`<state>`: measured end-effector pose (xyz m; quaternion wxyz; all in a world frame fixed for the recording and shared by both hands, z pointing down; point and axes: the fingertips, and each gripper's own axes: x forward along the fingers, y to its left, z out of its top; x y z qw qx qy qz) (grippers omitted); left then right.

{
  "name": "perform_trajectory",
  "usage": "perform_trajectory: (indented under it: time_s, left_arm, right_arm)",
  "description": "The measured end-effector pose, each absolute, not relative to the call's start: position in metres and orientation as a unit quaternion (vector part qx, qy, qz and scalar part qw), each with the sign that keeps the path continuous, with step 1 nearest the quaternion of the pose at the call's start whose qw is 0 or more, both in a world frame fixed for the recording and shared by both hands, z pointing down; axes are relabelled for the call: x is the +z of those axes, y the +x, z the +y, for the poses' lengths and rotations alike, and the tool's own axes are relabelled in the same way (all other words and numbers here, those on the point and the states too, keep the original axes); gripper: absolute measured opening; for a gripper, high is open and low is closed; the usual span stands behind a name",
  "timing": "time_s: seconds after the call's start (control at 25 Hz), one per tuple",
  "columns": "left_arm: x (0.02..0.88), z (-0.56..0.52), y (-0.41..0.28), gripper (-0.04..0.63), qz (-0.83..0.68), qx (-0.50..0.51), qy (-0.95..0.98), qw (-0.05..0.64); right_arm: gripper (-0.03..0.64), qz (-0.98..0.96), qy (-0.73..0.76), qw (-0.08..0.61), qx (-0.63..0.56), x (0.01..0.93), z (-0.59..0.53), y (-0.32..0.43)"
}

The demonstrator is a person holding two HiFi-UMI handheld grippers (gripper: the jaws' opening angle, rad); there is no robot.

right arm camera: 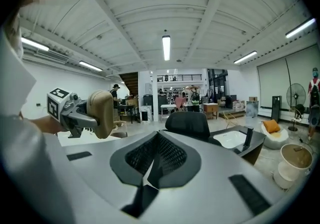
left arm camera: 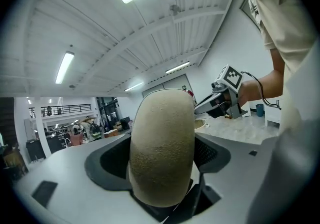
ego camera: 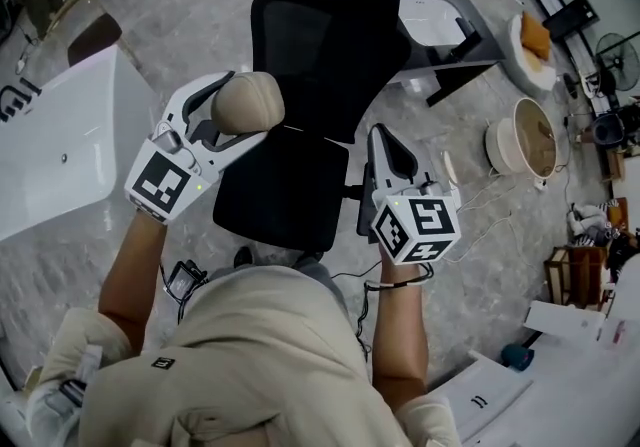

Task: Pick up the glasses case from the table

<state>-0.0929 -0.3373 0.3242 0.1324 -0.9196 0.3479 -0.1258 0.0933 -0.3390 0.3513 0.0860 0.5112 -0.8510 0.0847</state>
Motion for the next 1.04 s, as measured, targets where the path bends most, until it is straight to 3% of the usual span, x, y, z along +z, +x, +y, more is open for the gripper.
perform_trajectory:
  time_s: [0.24,1.04]
  left_arm:
    - [0.306,-0.314,-0.114,0.383,0.365,-0.099,-0.923,0.067]
    - [0.316,-0.292,-0.146,0.383,0.381,-0.112,-0.916,0.050]
  right_arm:
    - [0.021,-0.859,0.502,0.076,0.063,0.333,-0.324,0.074]
    - [0.021,-0.857,0.504,0.080,0.064,0.332,-0.301,0.062]
